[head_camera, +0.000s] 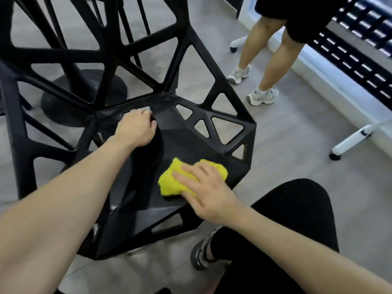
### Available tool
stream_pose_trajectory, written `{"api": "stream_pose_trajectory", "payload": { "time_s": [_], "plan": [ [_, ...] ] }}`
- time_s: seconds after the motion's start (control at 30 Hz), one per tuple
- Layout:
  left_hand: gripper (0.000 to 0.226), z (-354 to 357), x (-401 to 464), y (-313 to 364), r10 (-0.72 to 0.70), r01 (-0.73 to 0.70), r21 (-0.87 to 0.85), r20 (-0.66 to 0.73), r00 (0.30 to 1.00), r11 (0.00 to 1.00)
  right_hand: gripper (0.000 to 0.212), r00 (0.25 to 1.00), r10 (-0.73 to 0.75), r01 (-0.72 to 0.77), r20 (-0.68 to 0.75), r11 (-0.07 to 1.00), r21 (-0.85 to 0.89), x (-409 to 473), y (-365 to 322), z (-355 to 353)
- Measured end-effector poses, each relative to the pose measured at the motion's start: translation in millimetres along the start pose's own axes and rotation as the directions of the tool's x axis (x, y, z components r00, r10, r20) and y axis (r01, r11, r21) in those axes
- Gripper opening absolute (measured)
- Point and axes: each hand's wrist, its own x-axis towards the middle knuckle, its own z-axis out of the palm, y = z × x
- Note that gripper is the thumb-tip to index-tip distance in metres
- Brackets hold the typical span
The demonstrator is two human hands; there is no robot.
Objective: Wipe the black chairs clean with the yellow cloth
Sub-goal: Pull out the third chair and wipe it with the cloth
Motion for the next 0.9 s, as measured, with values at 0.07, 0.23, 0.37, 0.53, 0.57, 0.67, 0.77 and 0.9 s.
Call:
{"api": "stream_pose_trajectory", "payload": {
  "time_s": [0.07, 0.23, 0.37, 0.53, 0.57, 0.67, 0.77, 0.9],
  "plan": [
    [0.05, 7.2, 5.0, 5.1, 0.009, -0.009, -0.018, 0.013, 1.0, 1.0, 0.052, 0.988, -0.141, 0.143, 0.057, 0.99, -0.018, -9.6, 21.7, -8.5],
    [0.044, -0.9, 5.0, 41.2, 0.107, -0.108, -0.093, -0.01, 0.994, 0.99, 0.049, 0.822, 0.447, -0.529, -0.352, 0.829, -0.183, 7.9, 130.8, -46.9],
    [0.053, -4.1, 20.8, 65.1, 0.169, -0.156, -0.235, 0.036, 0.985, 0.959, 0.052, 0.982, 0.119, -0.13, -0.148, 0.989, -0.065, 7.1, 60.0, -6.6],
    [0.061, -10.7, 49.8, 70.6, 0.193, -0.175, -0.24, 0.051, 0.98, 0.955, 0.044, 0.993, -0.084, 0.051, -0.08, 0.935, -0.35, 68.5, 128.4, -50.7],
    [0.06, -13.0, 54.1, 69.7, 0.192, -0.175, -0.229, 0.054, 0.98, 0.958, 0.041, 0.976, -0.026, -0.064, -0.214, 0.912, -0.406, 89.2, 144.9, -68.9],
    [0.063, -16.5, 71.0, 66.1, 0.243, -0.227, -0.201, 0.056, 0.968, 0.953, 0.038, 0.859, 0.093, -0.317, -0.503, 0.868, -0.382, 136.6, 157.3, -86.8],
    [0.073, -12.1, 83.7, 59.9, 0.321, -0.304, -0.138, 0.131, 0.938, 0.943, 0.052, 0.971, 0.062, -0.148, -0.23, 0.913, -0.38, 136.7, 141.3, -39.7],
    [0.086, -0.7, 91.1, 46.6, 0.349, -0.336, -0.099, 0.202, 0.915, 0.937, 0.044, 0.996, 0.001, -0.032, -0.091, 0.938, -0.344, 139.5, 145.4, -46.8]
  ]
}}
